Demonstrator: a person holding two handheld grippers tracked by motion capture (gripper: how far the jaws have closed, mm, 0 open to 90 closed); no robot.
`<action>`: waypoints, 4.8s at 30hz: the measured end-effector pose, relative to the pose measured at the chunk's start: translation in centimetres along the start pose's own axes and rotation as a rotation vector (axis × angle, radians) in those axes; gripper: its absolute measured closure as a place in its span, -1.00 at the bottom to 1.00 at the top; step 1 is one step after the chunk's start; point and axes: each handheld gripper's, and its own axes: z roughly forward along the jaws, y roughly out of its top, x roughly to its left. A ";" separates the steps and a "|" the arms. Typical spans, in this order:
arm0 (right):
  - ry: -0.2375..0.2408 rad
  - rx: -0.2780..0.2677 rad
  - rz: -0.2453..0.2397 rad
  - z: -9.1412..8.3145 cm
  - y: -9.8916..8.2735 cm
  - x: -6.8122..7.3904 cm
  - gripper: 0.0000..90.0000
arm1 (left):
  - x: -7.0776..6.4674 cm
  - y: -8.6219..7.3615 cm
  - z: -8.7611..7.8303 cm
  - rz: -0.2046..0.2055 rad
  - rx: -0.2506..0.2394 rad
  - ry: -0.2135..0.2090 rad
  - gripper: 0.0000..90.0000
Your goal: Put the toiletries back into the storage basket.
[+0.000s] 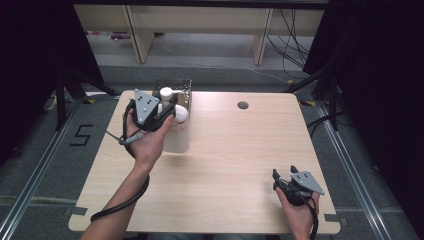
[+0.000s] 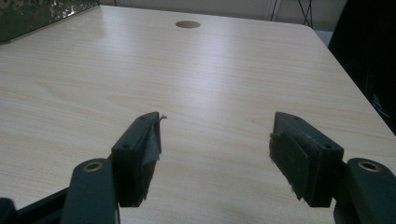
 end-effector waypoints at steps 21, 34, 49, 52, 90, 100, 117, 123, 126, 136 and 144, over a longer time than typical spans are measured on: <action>0.001 0.000 -0.001 0.0 0.0 0.0 -0.24 | 2.2 0.7 1.1 -0.009 0.015 0.062 0.32; -0.001 0.002 -0.003 0.0 0.0 -0.1 -0.24 | 3.0 1.4 1.9 -0.019 0.012 0.083 0.32; 0.001 0.003 0.004 0.0 0.0 -0.1 -0.24 | 3.5 2.3 2.6 -0.047 0.012 0.110 0.32; -0.003 0.008 0.028 0.0 0.0 0.2 -0.24 | 3.6 2.4 2.8 -0.046 0.011 0.113 0.32; 0.005 -0.002 0.004 0.0 0.0 -0.1 -0.24 | 5.5 2.9 7.0 -0.039 0.016 0.122 0.32; -0.005 0.006 0.028 0.0 0.0 0.0 -0.24 | 6.0 2.6 8.3 -0.059 0.035 0.137 0.32; 0.001 -0.001 0.013 0.1 0.0 -0.1 -0.24 | 6.9 1.9 10.7 -0.069 0.062 0.141 0.32; -0.003 0.013 0.033 -0.1 0.0 0.1 -0.24 | 7.1 1.4 11.7 -0.067 0.077 0.142 0.32; 0.000 0.003 0.000 0.0 0.0 -0.2 -0.24 | 7.2 1.1 12.2 -0.067 0.080 0.144 0.32; 0.004 0.017 0.014 0.0 0.0 -0.1 -0.25 | 7.5 0.3 13.7 -0.064 0.095 0.139 0.32; -0.004 0.028 0.029 -0.1 0.0 0.1 -0.25 | 7.8 -0.5 14.5 -0.063 0.104 0.141 0.32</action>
